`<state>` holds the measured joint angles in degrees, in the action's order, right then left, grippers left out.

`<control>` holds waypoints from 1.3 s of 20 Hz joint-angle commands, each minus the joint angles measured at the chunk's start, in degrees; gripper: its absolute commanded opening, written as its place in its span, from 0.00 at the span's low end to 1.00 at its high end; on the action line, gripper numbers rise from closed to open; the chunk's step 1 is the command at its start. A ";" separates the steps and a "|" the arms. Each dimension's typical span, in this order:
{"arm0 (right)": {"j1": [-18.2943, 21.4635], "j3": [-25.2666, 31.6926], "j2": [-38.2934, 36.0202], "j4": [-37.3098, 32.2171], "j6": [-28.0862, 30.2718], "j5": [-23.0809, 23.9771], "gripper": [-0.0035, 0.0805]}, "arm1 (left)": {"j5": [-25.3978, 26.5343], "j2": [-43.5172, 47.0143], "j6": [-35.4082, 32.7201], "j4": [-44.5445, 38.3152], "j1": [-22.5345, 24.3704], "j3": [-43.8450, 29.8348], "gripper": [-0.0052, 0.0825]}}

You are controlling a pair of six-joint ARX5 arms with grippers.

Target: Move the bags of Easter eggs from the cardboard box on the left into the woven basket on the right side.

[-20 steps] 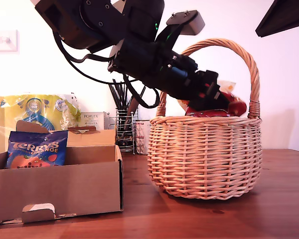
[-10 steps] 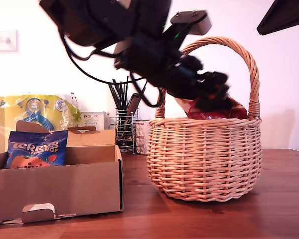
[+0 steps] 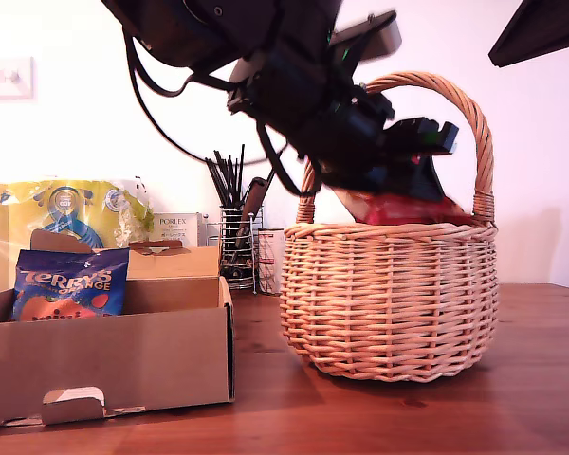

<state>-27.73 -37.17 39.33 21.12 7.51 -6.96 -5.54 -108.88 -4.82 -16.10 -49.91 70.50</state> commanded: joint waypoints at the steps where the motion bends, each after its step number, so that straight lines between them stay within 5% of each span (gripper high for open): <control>1: 0.11 -0.87 -0.28 -0.17 0.00 -0.15 0.03 | -0.42 0.24 0.81 0.31 -0.52 0.13 0.41; 6: 0.11 -0.87 -0.28 -0.17 0.00 -0.15 0.03 | -4.72 4.72 1.97 9.92 -0.50 4.00 0.41; 9: 0.11 -0.87 -0.28 -0.17 0.00 -0.37 0.03 | -4.50 6.80 1.77 11.21 -0.31 4.04 0.56; 11: 0.11 -0.87 -0.28 -0.20 0.00 -0.37 0.03 | -4.52 8.04 1.81 13.57 0.04 4.24 0.56; 16: 0.11 -0.87 -0.31 -0.22 0.00 -0.37 0.03 | -3.80 12.02 1.40 24.33 1.11 4.28 0.05; 26: -0.55 -0.87 4.02 -5.46 0.48 -1.77 0.03 | -1.90 9.55 -1.75 27.58 3.89 4.26 0.03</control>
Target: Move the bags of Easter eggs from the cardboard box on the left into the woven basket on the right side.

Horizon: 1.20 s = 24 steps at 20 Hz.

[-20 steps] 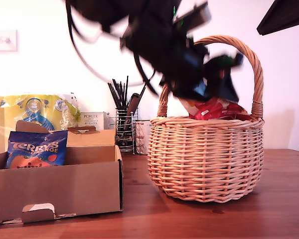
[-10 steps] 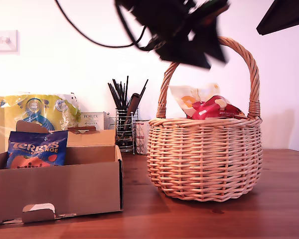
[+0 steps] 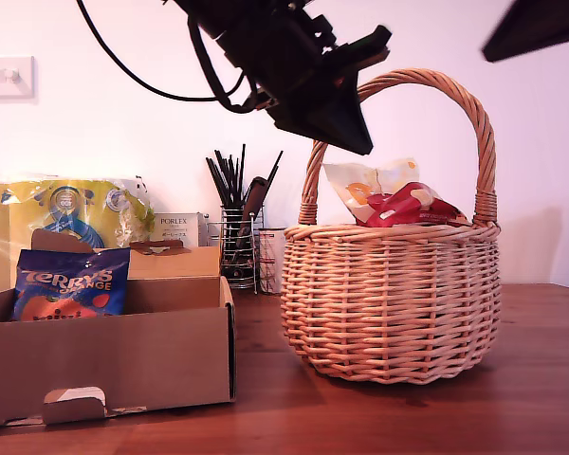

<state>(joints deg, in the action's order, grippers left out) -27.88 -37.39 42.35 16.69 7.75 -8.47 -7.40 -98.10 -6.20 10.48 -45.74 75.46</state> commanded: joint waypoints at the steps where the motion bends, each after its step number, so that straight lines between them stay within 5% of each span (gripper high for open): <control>1: -0.72 -0.66 2.78 -1.99 0.04 0.07 0.03 | -0.02 -1.22 -1.49 1.38 0.07 -0.70 0.03; 8: -0.98 -0.66 12.17 -10.36 -1.64 2.62 0.03 | -0.09 -1.29 -1.92 3.80 0.66 -0.70 0.03; 17: -2.16 -0.68 8.70 -5.55 -1.73 -7.23 0.03 | -2.21 7.10 -10.93 21.35 2.67 -1.18 0.03; 24: -1.95 -0.68 -0.13 2.36 1.53 -6.78 0.03 | -4.44 19.52 -19.30 14.69 13.84 -19.74 0.03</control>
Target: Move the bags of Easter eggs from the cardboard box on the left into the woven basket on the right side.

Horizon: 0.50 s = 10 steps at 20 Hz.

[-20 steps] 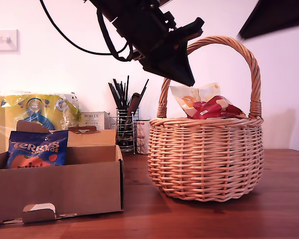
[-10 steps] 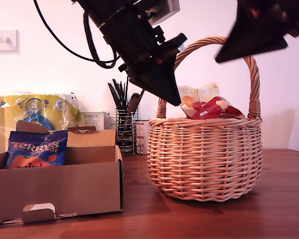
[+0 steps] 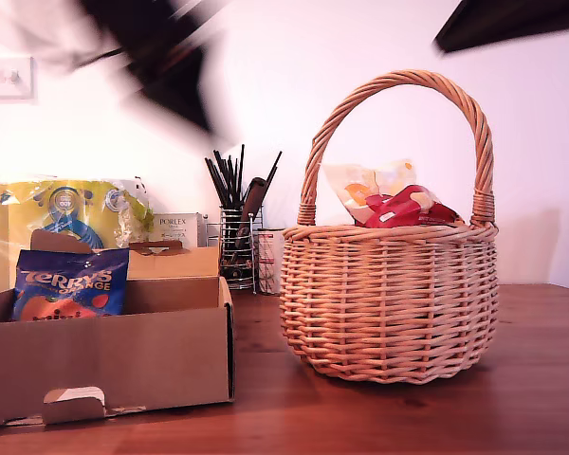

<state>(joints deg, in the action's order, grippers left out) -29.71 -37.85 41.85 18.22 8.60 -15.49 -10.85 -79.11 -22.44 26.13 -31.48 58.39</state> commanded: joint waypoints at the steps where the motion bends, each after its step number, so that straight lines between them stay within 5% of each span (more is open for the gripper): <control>1: -0.11 -0.22 -0.07 1.60 0.85 0.52 0.03 | -2.27 2.45 -3.80 -3.85 1.92 -6.71 0.03; 4: -0.22 -0.22 -0.04 2.60 1.51 -0.98 0.03 | -3.54 5.18 -7.80 -8.33 8.48 -14.19 0.03; 7: -1.88 -0.22 1.62 1.97 3.28 -8.72 0.03 | -4.11 5.14 -14.12 -7.96 12.55 -14.88 0.07; 9: -3.76 -0.22 3.30 1.01 2.97 -9.68 0.03 | -4.85 4.98 -17.42 -8.48 14.75 -14.88 0.27; 10: -4.48 -0.22 3.93 0.92 2.21 -9.62 0.03 | -5.14 4.22 -19.80 -8.46 15.80 -14.88 0.46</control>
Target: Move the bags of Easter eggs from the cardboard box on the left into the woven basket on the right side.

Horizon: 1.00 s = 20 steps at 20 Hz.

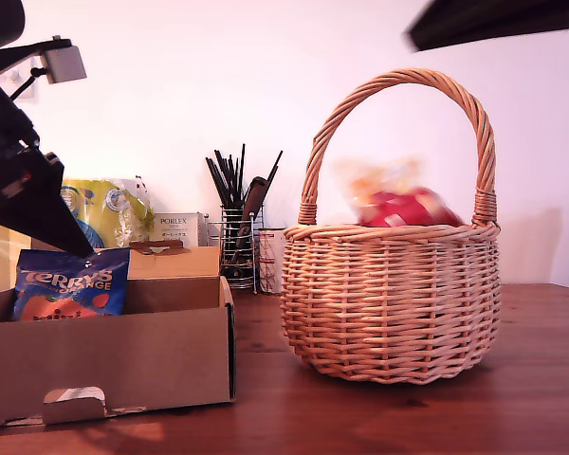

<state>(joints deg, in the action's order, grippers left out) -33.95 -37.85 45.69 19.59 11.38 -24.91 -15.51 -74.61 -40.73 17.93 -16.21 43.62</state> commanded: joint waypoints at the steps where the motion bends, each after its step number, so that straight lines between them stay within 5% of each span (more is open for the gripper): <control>1: -0.66 -0.22 0.61 -0.50 -1.16 -0.15 0.03 | -0.52 -1.11 -4.09 -0.15 1.38 -0.11 0.65; 2: -0.85 -0.22 0.87 -0.46 -1.14 0.04 0.03 | -0.48 -2.12 -4.09 -0.31 2.05 -0.11 0.79; 4: -0.87 -0.22 0.98 -0.92 -1.14 0.04 0.03 | 0.46 -4.28 -11.30 -1.62 2.34 -0.11 0.88; 12: -0.83 -0.22 0.98 -0.87 -1.05 1.51 0.03 | 3.74 -15.93 -13.86 -12.59 4.04 -0.11 0.88; 20: -0.79 -0.22 0.98 -0.87 -0.85 1.70 0.03 | 5.49 -24.50 -14.78 -12.83 5.07 -0.11 0.87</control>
<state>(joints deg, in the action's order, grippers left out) -34.61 -37.85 46.78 19.07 10.52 -23.35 -10.83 -95.70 -55.05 3.99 -11.55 45.36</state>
